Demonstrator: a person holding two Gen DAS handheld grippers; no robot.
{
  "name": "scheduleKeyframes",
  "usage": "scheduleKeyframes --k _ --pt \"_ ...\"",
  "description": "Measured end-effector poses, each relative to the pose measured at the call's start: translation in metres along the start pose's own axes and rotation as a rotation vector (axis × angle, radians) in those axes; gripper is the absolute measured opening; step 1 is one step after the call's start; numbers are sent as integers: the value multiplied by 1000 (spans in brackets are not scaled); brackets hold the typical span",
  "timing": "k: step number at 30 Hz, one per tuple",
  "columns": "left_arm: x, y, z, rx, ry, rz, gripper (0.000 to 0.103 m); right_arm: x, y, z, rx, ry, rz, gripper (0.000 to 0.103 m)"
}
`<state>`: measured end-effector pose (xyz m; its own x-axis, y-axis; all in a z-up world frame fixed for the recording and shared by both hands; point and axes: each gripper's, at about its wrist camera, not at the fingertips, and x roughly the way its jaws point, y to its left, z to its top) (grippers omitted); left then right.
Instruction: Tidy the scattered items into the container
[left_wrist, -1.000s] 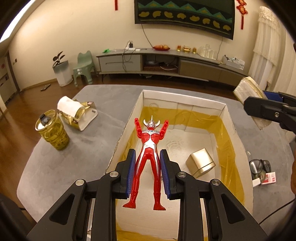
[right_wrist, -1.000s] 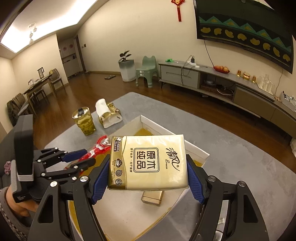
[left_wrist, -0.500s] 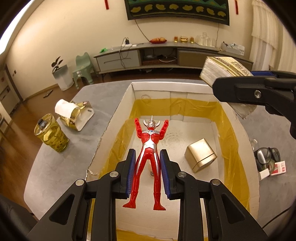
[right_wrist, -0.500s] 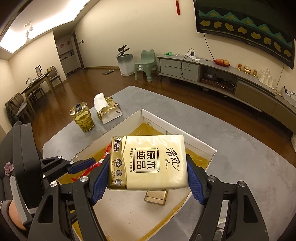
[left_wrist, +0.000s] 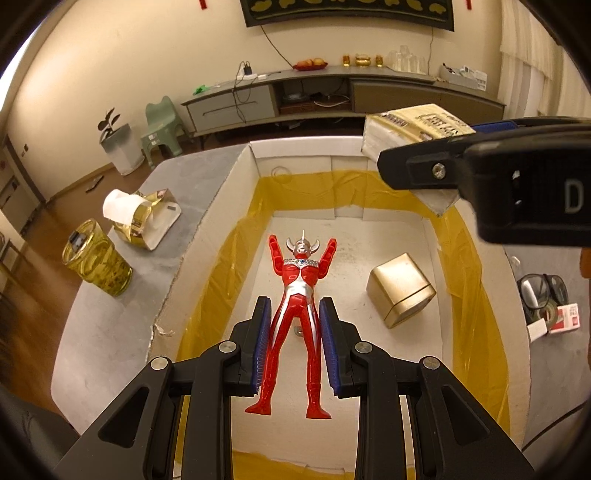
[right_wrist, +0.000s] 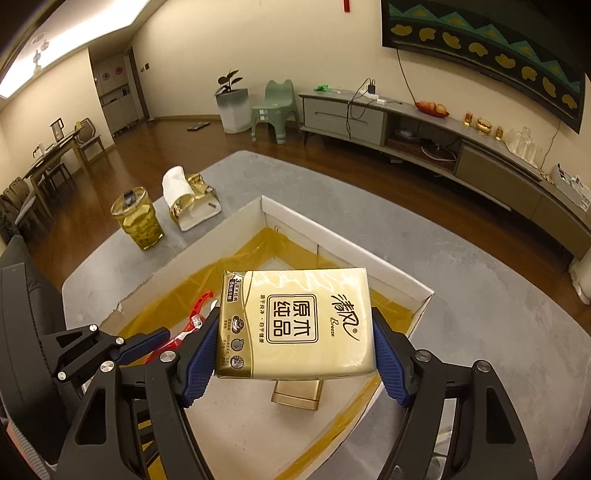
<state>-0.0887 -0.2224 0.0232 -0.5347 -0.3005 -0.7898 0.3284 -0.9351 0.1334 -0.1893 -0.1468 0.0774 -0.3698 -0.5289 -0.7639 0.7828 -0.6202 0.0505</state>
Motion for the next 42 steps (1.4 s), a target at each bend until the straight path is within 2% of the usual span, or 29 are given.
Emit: scheduleKeyframes --k 4,7,14,27,30,34,37,40,41,42 --pt "7 4 -2 -29 37 -39 28 12 1 -1 -12 33 -4 75" --pt "14 8 -4 -61 84 -107 28 20 1 -2 -14 55 -12 75" --pt "16 -2 -10 -5 123 -158 28 31 0 -2 -4 87 -1 75" --pt "2 -23 -19 38 136 -321 28 44 -3 2 121 141 144 75" --pt "0 -28 -19 49 137 -331 28 51 -2 0 104 164 115 75" --pt "1 -30 -17 48 141 -341 28 62 1 -5 100 204 143 75" --pt "2 -29 -15 51 133 -348 28 64 3 -6 105 206 162 75" --pt "-2 -31 -13 45 108 -343 28 63 0 -5 127 186 135 77" --pt "-2 -30 -12 40 99 -340 31 62 -3 -5 142 178 124 80" --pt "-2 -28 -11 32 96 -342 43 62 -7 -5 157 178 124 80"
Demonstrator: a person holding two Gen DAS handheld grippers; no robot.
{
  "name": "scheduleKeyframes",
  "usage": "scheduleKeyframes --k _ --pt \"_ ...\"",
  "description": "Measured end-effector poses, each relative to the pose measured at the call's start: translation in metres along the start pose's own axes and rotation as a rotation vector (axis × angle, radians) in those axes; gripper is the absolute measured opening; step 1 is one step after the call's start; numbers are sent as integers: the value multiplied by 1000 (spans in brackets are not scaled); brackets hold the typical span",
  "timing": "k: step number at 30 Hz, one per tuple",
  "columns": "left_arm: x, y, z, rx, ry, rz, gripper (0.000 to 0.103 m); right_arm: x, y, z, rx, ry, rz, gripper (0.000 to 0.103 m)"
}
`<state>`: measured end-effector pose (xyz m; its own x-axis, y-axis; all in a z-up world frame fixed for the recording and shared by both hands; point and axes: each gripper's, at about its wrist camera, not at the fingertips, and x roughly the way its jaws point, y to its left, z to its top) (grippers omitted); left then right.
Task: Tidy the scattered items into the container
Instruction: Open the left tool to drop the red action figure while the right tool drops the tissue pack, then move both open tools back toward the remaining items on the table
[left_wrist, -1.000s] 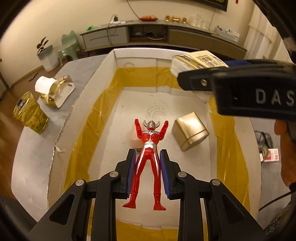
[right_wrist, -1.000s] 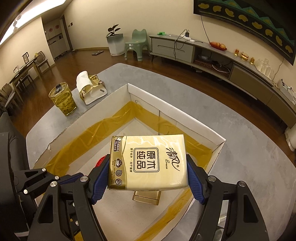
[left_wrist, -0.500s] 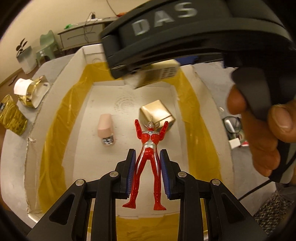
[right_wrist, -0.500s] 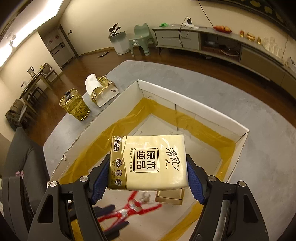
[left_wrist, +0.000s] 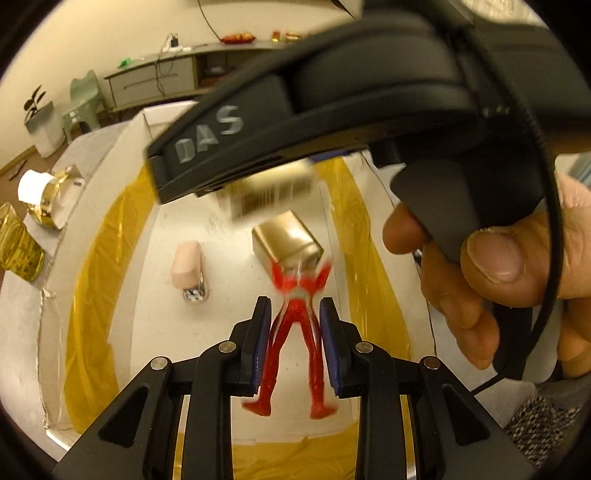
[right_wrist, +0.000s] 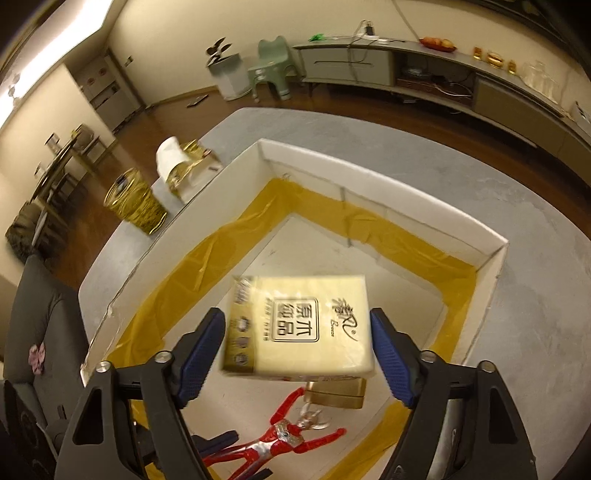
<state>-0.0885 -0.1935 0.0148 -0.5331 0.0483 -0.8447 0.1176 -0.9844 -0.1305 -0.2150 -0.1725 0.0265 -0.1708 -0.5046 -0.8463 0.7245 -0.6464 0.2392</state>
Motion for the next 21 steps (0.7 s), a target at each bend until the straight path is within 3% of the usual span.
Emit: scheduleKeyframes --k 2,6,10,14,18,21 --pt "0 3 1 -12 13 -28 51 -2 -6 1 21 7 14 80" --pt "-12 10 5 -24 -34 14 51 -13 -8 1 26 5 40 80" --pt "-36 45 10 -146 -127 71 51 -37 -6 -1 14 -38 46 80" --pt "-58 75 10 -273 -204 55 51 -61 -9 -6 16 -68 57 80" --pt "-71 72 10 -263 -248 18 51 -86 -20 -18 55 -103 75 80" --pt "-75 49 9 -219 -266 -33 51 -106 -30 -32 103 -129 103 80"
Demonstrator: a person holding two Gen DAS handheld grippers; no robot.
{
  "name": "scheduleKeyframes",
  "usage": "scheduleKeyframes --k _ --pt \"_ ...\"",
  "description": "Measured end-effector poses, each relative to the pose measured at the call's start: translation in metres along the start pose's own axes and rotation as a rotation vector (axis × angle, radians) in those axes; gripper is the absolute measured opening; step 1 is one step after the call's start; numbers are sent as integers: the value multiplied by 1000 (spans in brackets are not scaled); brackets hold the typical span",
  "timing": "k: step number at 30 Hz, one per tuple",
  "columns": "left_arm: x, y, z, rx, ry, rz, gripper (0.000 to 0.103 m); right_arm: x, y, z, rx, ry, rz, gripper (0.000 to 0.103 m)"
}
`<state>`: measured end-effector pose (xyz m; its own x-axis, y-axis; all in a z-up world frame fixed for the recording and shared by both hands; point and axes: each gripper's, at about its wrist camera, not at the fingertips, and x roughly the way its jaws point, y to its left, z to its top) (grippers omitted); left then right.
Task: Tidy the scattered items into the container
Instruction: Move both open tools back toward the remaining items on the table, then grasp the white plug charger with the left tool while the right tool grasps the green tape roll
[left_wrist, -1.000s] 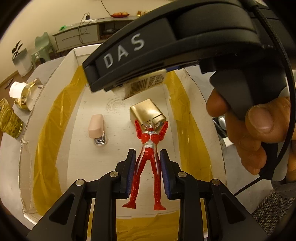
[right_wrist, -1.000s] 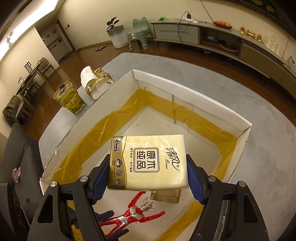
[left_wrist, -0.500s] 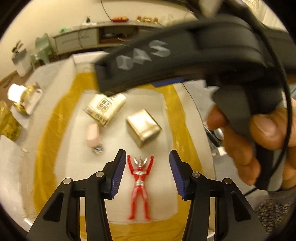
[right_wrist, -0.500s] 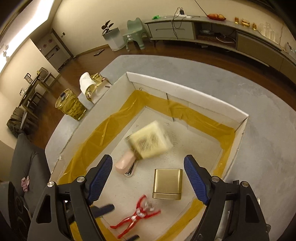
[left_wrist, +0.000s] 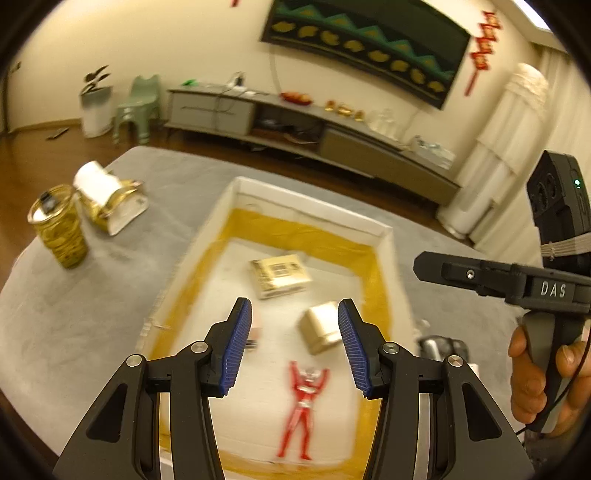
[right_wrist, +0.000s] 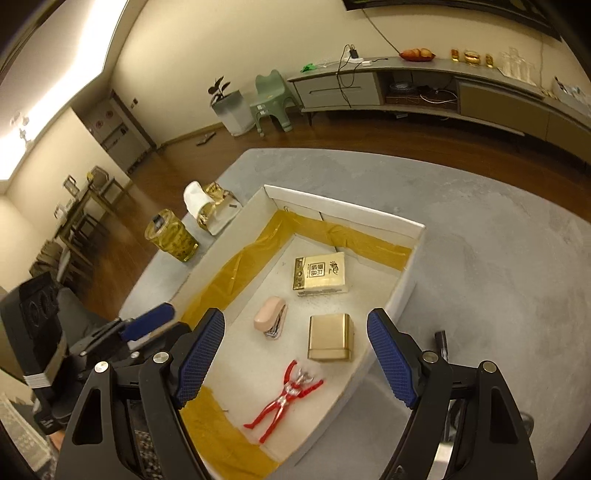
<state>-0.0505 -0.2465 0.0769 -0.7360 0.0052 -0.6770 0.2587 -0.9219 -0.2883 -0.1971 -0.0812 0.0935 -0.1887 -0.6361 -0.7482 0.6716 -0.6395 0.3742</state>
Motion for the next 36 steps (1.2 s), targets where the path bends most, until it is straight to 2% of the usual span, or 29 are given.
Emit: scheduleKeyframes --k 5,10,13,17,23,28,33,36 --pt "-12 -57 -17 91 13 -137 51 -46 -21 -26 86 -76 27 80" --pt "-6 -123 -49 219 53 -197 52 -88 -50 -63 111 -118 -66 80" --pt "0 -163 -72 341 75 -181 52 -110 -72 -86 148 -149 -142 80" --pt "6 -197 -93 427 90 -162 52 -126 -92 -113 187 -152 -152 80" --pt "37 -213 -108 441 145 -136 52 -127 -111 -148 191 -140 -199 80" --pt "71 -222 -122 441 182 -96 52 -100 -142 -173 219 -70 -259 80" --pt "108 -224 -130 406 215 -30 52 -75 -159 -181 198 -33 -280 80" --pt "125 -224 -132 381 227 -26 52 -64 -164 -178 179 -18 -294 79"
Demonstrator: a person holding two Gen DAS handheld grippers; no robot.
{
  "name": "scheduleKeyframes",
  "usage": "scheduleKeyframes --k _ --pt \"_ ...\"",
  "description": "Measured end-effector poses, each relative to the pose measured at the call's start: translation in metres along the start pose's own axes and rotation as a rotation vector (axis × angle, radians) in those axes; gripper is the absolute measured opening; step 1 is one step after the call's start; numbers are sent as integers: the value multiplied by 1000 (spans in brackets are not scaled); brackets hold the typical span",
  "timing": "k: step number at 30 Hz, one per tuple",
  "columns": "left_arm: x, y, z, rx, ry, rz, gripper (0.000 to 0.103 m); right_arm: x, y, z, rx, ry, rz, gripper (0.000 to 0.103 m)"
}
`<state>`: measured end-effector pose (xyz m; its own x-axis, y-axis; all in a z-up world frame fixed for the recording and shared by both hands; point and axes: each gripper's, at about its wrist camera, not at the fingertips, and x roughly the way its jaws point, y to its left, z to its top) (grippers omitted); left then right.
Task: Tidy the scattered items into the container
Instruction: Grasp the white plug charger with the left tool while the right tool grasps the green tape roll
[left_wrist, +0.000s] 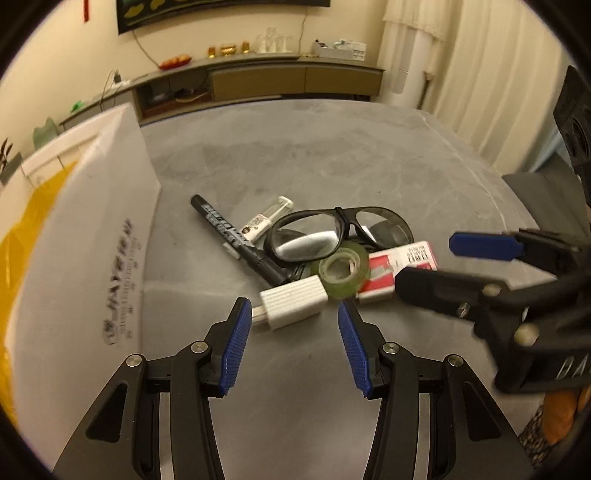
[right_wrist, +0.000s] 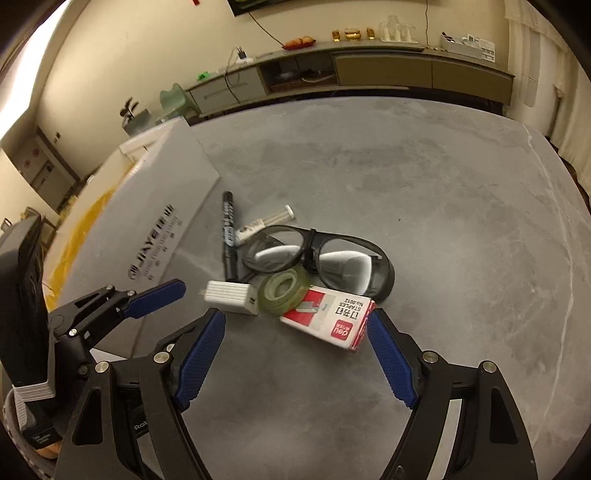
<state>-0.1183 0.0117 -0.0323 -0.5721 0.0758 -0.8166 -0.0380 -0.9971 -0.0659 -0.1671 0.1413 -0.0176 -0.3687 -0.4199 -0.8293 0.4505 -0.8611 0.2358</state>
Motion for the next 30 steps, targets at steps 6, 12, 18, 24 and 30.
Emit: scheduleKeyframes --k 6,12,18,24,30 --pt "21 5 -5 5 -53 50 53 26 0 12 -9 18 15 73" --pt "40 15 -8 -28 -34 39 54 57 11 20 -111 25 -124 71" --pt "41 26 -11 -42 -28 5 53 61 24 19 -210 34 -174 44" --pt "42 22 -10 27 -60 -4 54 58 15 15 -182 41 -139 50" --pt "42 13 -8 63 -79 -24 45 60 14 9 -197 34 -141 39"
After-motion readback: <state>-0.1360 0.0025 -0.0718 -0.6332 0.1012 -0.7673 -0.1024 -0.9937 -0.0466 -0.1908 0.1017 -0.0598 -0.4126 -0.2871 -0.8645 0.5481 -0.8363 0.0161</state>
